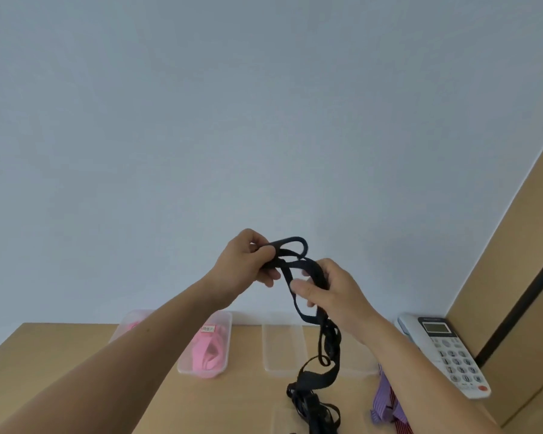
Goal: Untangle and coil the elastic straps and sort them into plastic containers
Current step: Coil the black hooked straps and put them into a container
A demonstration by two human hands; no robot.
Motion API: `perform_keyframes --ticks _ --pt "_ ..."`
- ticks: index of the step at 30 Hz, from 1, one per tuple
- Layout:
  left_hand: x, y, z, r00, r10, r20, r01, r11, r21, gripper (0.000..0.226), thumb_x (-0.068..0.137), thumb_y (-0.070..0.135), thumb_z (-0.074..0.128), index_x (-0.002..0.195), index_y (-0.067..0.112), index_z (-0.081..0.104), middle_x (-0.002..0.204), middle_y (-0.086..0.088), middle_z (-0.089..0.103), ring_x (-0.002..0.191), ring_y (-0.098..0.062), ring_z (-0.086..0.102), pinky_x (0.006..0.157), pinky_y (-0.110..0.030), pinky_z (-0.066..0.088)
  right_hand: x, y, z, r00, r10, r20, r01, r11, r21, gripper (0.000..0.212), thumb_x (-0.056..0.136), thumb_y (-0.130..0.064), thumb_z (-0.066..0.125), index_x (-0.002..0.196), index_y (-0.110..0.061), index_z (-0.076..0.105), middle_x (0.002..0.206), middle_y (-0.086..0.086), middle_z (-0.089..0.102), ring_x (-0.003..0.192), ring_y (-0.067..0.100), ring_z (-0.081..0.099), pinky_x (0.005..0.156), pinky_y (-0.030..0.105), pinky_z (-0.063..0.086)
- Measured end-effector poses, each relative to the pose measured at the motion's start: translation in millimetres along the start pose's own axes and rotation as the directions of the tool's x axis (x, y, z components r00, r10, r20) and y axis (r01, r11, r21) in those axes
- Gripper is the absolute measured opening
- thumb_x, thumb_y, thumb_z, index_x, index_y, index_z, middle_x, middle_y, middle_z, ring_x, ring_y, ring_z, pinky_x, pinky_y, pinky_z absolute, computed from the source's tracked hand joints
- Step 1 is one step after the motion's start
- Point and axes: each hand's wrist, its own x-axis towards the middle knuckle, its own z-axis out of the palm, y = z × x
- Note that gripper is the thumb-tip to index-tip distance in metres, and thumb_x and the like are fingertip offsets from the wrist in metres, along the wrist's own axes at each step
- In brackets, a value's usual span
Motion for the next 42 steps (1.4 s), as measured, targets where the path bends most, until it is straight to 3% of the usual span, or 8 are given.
perform_keyframes --ticks 6,11,16,20,27,31,36,42 --pt "1.5 11.2 12.7 0.984 0.02 0.176 -0.004 0.996 -0.089 0.003 0.097 0.003 0.052 0.098 0.004 0.049 0.083 -0.024 0.07 0.064 -0.026 0.067 0.056 -0.027 0.053 -0.1 2.0 11.5 0.99 -0.062 0.123 0.039 0.982 0.183 0.033 0.071 -0.033 0.076 0.1 -0.023 0.064 0.093 -0.006 0.071 0.095 0.015 0.069 0.089 0.038 0.055" --pt "14.2 18.8 -2.8 0.981 0.074 0.18 -0.118 0.961 0.25 0.007 0.1 0.012 0.051 0.101 0.006 0.049 0.091 -0.015 0.074 0.071 -0.024 0.07 0.063 -0.031 0.057 -1.7 9.2 8.3 0.989 0.041 0.14 -0.086 0.939 0.332 0.043 0.088 -0.03 0.066 0.11 0.005 0.055 0.062 0.002 0.048 0.054 0.018 0.048 0.063 0.038 0.047" --pt "15.1 -3.0 -12.1 0.965 0.114 0.237 -0.25 0.676 0.693 0.027 0.103 0.021 0.045 0.129 0.017 0.049 0.087 0.003 0.069 0.072 -0.004 0.064 0.074 -0.024 0.054 3.7 -1.9 1.9 0.992 -0.008 0.122 0.023 0.992 -0.122 0.017 0.093 -0.037 0.057 0.093 -0.02 0.057 0.063 -0.016 0.049 0.05 0.003 0.043 0.053 0.021 0.036" --pt "7.4 -8.6 -9.4 0.93 0.107 0.35 -0.357 0.481 0.801 0.024 0.101 0.017 0.043 0.114 0.019 0.063 0.089 0.003 0.065 0.079 -0.008 0.06 0.077 -0.031 0.051 8.1 -10.6 -11.8 0.989 -0.129 0.066 0.144 0.918 -0.37 0.028 0.087 -0.046 0.064 0.111 -0.039 0.053 0.094 -0.02 0.062 0.084 -0.004 0.06 0.071 0.014 0.045" --pt "-15.1 7.9 -1.3 0.859 -0.092 0.503 -0.084 0.945 0.317 0.023 0.094 0.013 0.05 0.113 0.009 0.062 0.105 -0.011 0.069 0.083 -0.017 0.065 0.075 -0.028 0.052 17.0 -21.2 -29.4 0.976 -0.214 0.034 0.213 0.977 0.011 0.005 0.087 -0.031 0.072 0.083 -0.029 0.07 0.074 -0.011 0.07 0.063 0.002 0.063 0.058 0.01 0.046" --pt "-21.2 6.3 4.6 0.834 -0.059 0.549 0.034 0.998 0.056 0.018 0.097 0.01 0.049 0.11 0.003 0.059 0.094 -0.005 0.07 0.078 -0.015 0.063 0.074 -0.026 0.051 11.4 -13.7 -25.8 0.987 -0.028 0.157 -0.032 0.928 0.37 0.048 0.069 -0.056 0.077 0.087 -0.013 0.067 0.058 0.003 0.051 0.046 0.016 0.04 0.046 0.025 0.037" --pt "-18.4 -4.1 13.7 0.947 0.022 0.32 0.0 0.998 -0.067 0.022 0.096 0.015 0.052 0.111 0.002 0.061 0.095 -0.005 0.07 0.08 -0.017 0.064 0.073 -0.026 0.051 4.7 -1.9 -1.0 0.988 0.145 0.051 -0.15 0.843 0.517 0.027 0.095 -0.036 0.06 0.089 -0.009 0.062 0.069 0.008 0.057 0.047 0.019 0.044 0.048 0.031 0.037" --pt "-15.9 -15.3 21.0 0.966 0.245 0.086 -0.254 0.82 0.512 0.022 0.1 0.01 0.047 0.115 0.019 0.06 0.084 0.01 0.068 0.076 -0.001 0.065 0.07 -0.012 0.048 -4.9 -6.7 18.8 0.954 0.3 -0.003 -0.228 0.73 0.644 0.028 0.1 -0.029 0.05 0.097 -0.004 0.062 0.064 0.004 0.057 0.044 0.015 0.037 0.042 0.026 0.033"
